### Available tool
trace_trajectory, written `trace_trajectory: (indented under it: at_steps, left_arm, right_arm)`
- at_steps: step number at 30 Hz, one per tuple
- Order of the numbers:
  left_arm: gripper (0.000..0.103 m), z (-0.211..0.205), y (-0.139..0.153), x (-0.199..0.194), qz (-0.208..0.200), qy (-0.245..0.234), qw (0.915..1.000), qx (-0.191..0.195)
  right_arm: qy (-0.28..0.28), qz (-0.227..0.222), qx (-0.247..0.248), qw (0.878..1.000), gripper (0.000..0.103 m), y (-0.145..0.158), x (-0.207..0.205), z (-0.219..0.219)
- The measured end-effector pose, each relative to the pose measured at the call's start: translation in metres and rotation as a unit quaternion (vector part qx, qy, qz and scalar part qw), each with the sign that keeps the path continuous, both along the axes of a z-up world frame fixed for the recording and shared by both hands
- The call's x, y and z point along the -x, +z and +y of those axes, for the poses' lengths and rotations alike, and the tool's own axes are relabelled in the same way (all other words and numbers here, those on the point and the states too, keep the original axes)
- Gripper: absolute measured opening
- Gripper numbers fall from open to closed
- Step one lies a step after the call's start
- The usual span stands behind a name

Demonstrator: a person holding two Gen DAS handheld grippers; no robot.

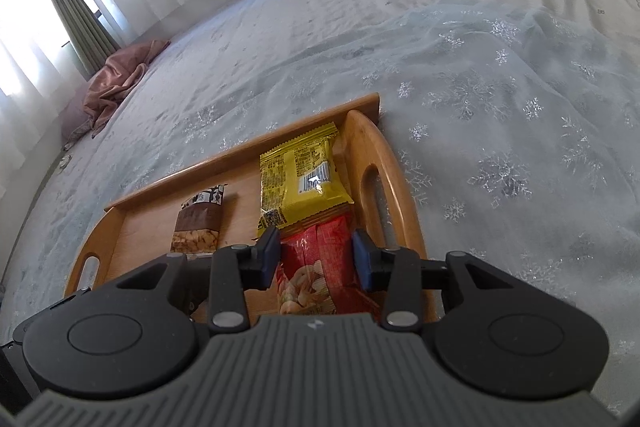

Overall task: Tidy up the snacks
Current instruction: 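Carry the wafer bar with the left tool while the right tool carries the red chip bag onto the tray, then open the left tool releasing the wafer bar while the right tool releases the chip bag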

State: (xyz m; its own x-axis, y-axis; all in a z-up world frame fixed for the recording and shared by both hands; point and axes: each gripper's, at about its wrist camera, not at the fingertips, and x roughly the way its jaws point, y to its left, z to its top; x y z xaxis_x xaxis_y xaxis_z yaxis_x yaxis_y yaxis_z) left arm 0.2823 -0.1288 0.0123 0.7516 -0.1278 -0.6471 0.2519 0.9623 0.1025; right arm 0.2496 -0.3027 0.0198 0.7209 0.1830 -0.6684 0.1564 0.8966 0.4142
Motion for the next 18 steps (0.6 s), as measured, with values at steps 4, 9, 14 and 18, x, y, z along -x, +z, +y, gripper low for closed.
trace_trajectory:
  at_steps: [4, 9, 14, 18]
  left_arm:
    - [0.050, 0.000, -0.001, -0.001, -0.001, 0.004, 1.0000, -0.003]
    - [0.058, 0.000, -0.002, -0.001, 0.001, 0.004, 1.0000, -0.006]
    - [0.073, 0.000, 0.001, 0.006, -0.010, 0.000, 0.9998, -0.016]
    - [0.087, 0.004, 0.007, 0.014, -0.016, -0.007, 0.9997, -0.017]
  right_arm:
    - [-0.007, -0.004, -0.001, 1.000, 0.044, -0.002, 0.000, 0.000]
    - [-0.005, -0.013, -0.001, 1.000, 0.047, -0.001, 0.002, 0.002]
    - [0.005, -0.027, 0.009, 1.000, 0.051, 0.004, 0.009, 0.005]
    - [0.018, -0.041, 0.016, 0.999, 0.067, 0.011, 0.016, 0.006]
